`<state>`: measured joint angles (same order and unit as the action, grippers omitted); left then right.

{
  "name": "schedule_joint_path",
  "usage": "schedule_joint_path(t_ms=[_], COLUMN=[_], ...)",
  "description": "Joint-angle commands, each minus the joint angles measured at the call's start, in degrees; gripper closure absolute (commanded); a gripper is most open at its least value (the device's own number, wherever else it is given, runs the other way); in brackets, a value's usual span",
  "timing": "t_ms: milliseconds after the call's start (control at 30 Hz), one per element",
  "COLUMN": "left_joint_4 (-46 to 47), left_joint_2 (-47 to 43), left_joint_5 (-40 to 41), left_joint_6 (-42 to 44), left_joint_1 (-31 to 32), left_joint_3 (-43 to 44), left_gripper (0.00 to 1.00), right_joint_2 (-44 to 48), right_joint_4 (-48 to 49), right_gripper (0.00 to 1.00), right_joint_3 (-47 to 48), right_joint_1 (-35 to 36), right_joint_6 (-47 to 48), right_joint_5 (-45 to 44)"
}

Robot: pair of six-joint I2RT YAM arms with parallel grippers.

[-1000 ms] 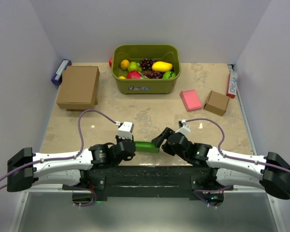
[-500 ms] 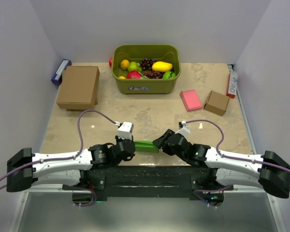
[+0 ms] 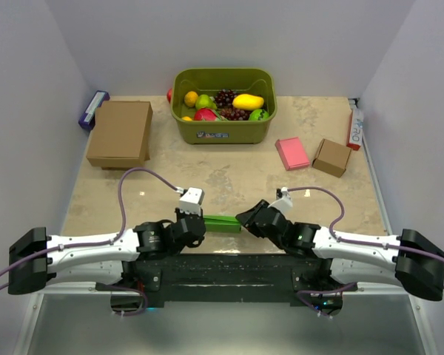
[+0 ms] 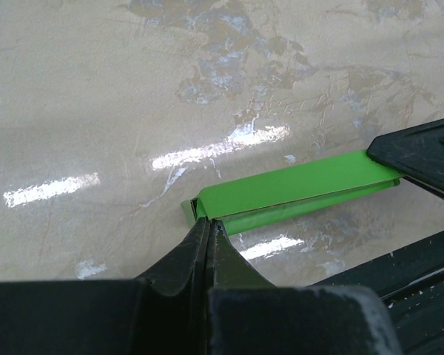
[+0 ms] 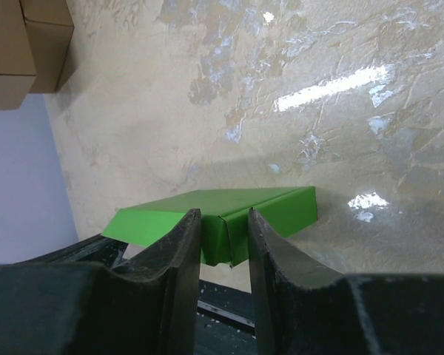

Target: Fold the paper box

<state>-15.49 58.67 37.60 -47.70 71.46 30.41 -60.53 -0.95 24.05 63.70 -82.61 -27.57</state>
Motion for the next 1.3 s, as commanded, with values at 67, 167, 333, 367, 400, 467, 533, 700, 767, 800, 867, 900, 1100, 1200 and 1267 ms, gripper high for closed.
schedule_joint_path(t_ms=[67,167,333,367,400,467,533,700,767,800,867,900,1100,1200,1267], left_joint_4=[-0.51,0.10,0.72,0.89,1.24,1.86,2.47,2.39,2.30,2.30,2.30,2.04,0.20,-0.77,-0.86], left_joint_2=[-0.58,-1.28,-1.37,-1.54,-1.55,-1.90,-2.07,-1.37,-0.84,-0.76,-0.23,-0.14,1.18,1.44,1.35], left_joint_5=[-2.89,-2.89,-2.54,-2.54,-2.71,-2.80,-2.98,-2.98,-2.98,-2.98,-2.98,-2.98,-2.63,-2.45,-2.45], left_joint_6=[0.68,0.86,1.47,2.08,2.52,3.49,4.02,4.46,4.46,4.37,4.46,4.46,3.06,2.44,2.44], left_joint_1=[1.14,1.22,1.40,1.40,1.40,1.66,1.84,2.28,2.37,2.45,2.54,2.54,2.54,2.54,2.54], left_joint_3=[-1.41,-1.93,-3.16,-3.34,-3.34,-3.52,-3.43,-2.99,-2.73,-2.64,-2.55,-2.29,-0.97,-0.36,-0.36], left_gripper=[1.00,1.00,1.00,1.00,1.00,1.00,1.00,1.00,1.00,1.00,1.00,1.00,1.00,1.00,1.00], right_joint_2=[-3.18,-3.71,-1.18,-0.38,1.71,3.74,5.51,3.68,2.18,1.39,-0.98,-1.86,-7.93,-9.16,-9.60], right_joint_4=[0.16,0.16,-2.56,-4.48,-5.54,-7.74,-8.80,-10.04,-9.51,-9.68,-10.30,-10.56,-13.55,-13.64,-13.73], right_gripper=[0.89,0.90,0.83,0.79,0.71,0.60,0.46,0.43,0.44,0.45,0.46,0.47,0.53,0.55,0.55], right_joint_3=[-0.94,-0.68,0.55,0.90,1.52,2.31,3.98,8.72,11.35,12.32,15.04,15.84,20.15,19.98,19.37], right_joint_1=[2.30,2.83,2.83,2.92,2.92,2.92,2.92,3.53,4.67,5.37,8.26,9.32,14.43,15.49,15.49], right_joint_6=[-2.64,-3.00,-1.51,-1.24,-0.63,0.42,3.32,10.27,13.24,13.87,15.63,15.98,14.94,13.53,12.39], right_joint_5=[-0.29,-0.73,-2.39,-2.92,-3.80,-4.94,-7.13,-11.71,-14.16,-15.31,-19.08,-20.23,-24.63,-24.72,-24.72])
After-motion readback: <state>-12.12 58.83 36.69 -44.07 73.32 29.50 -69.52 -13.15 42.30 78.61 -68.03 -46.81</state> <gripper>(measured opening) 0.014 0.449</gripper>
